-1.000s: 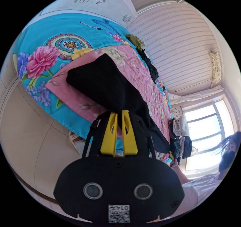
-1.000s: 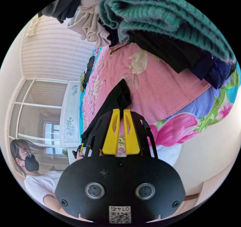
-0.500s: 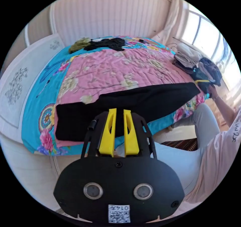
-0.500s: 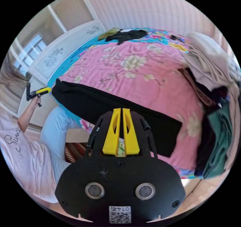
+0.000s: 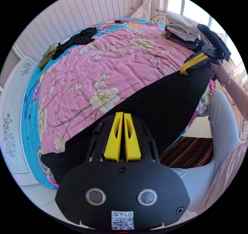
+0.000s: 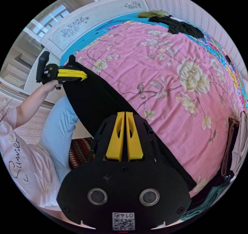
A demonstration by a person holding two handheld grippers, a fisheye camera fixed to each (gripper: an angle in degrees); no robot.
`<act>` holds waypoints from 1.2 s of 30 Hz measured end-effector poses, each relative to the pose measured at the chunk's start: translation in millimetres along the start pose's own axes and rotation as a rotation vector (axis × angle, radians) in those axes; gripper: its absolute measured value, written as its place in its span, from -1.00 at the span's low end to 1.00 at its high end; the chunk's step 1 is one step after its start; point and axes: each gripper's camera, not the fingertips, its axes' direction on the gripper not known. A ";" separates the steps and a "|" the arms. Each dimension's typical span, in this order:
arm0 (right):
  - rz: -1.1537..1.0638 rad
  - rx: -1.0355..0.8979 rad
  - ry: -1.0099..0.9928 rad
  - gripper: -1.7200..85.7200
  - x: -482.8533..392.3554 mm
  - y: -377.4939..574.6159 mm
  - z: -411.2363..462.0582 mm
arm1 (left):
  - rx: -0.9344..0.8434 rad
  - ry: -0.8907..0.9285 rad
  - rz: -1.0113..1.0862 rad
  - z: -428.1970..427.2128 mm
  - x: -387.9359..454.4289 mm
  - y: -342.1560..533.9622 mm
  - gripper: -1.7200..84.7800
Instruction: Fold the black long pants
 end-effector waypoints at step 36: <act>-0.276 -0.090 -0.004 -0.91 -270.9 -216.6 143.3 | 0.282 -0.069 -0.923 -131.8 -195.2 313.1 -0.81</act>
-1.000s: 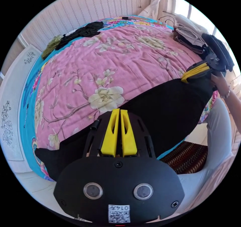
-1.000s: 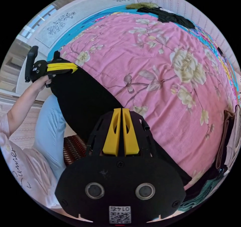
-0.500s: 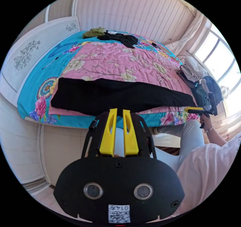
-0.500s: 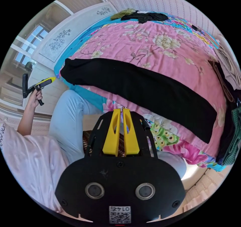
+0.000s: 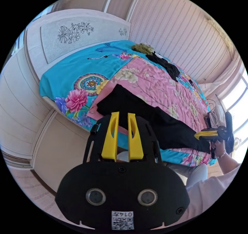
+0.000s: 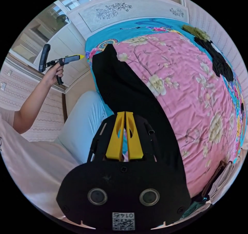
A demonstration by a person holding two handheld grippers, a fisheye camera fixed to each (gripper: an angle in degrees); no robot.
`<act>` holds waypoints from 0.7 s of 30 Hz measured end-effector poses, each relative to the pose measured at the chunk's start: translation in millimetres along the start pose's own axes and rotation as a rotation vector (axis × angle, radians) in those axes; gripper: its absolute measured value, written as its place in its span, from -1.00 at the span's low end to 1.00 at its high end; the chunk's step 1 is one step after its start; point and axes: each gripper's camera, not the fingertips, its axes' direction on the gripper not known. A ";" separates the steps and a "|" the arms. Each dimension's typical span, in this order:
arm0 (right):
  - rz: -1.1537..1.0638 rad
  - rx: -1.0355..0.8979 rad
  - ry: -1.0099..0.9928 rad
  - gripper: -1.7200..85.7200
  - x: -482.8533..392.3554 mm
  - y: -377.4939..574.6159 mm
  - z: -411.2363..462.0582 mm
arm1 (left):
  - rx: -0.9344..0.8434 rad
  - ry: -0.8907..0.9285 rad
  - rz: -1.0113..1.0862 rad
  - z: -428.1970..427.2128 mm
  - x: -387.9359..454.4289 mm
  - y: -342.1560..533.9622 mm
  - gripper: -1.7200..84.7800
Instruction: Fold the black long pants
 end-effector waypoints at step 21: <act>-0.005 -0.182 0.066 -0.93 21.2 -162.2 112.2 | -0.015 -0.121 0.008 95.9 -38.6 -87.6 -0.92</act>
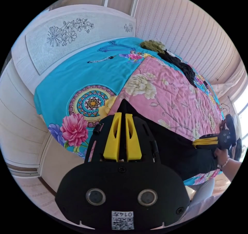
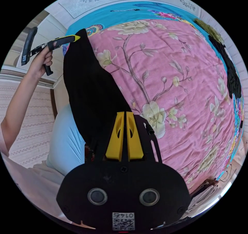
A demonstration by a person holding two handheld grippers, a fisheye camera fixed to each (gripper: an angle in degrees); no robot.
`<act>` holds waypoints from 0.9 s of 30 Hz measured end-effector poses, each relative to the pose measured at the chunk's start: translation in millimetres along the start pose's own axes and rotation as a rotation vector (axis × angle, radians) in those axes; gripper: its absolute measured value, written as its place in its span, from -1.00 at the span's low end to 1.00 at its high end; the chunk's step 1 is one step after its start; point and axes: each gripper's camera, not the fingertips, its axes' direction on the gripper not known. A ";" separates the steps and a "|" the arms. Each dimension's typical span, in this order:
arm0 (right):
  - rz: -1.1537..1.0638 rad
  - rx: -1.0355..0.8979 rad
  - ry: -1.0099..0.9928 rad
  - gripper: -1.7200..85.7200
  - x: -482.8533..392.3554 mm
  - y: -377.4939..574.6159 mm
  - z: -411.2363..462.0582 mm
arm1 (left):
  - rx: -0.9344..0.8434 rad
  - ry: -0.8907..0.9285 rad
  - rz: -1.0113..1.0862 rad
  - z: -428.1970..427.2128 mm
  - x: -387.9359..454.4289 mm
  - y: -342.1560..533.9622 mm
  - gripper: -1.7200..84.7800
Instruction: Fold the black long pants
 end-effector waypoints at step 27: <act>0.371 0.206 -0.082 -0.97 20.6 318.2 -16.6 | -0.023 0.392 0.662 -18.1 323.1 224.6 -0.98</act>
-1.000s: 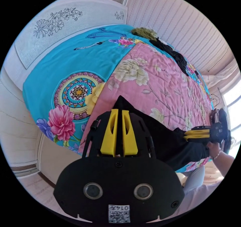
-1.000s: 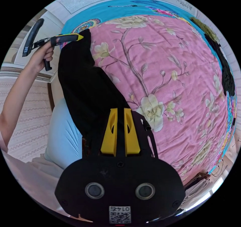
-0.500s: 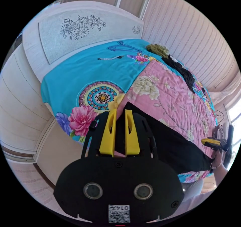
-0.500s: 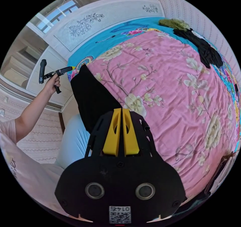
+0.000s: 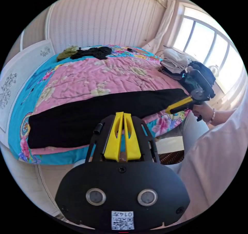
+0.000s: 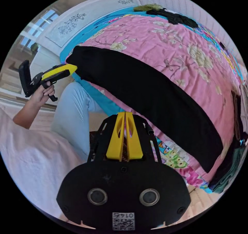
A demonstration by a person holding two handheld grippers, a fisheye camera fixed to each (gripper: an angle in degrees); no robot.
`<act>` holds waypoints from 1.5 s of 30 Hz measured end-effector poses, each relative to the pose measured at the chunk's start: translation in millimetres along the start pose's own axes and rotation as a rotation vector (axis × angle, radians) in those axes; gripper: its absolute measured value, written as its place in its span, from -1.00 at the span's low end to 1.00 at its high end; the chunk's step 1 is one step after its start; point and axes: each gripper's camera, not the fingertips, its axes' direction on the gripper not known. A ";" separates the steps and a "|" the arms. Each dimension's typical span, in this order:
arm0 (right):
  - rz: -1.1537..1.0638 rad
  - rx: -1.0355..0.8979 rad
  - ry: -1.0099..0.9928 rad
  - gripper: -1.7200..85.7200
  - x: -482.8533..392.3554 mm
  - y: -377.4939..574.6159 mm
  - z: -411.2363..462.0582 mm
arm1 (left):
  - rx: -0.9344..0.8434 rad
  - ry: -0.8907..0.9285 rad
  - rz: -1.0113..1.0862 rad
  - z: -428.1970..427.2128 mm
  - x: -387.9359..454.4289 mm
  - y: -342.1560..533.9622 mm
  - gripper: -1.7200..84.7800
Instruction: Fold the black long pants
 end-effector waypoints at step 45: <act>0.943 0.629 0.018 -0.77 350.4 457.3 -158.8 | -0.241 0.117 0.262 258.4 227.4 -109.2 -0.91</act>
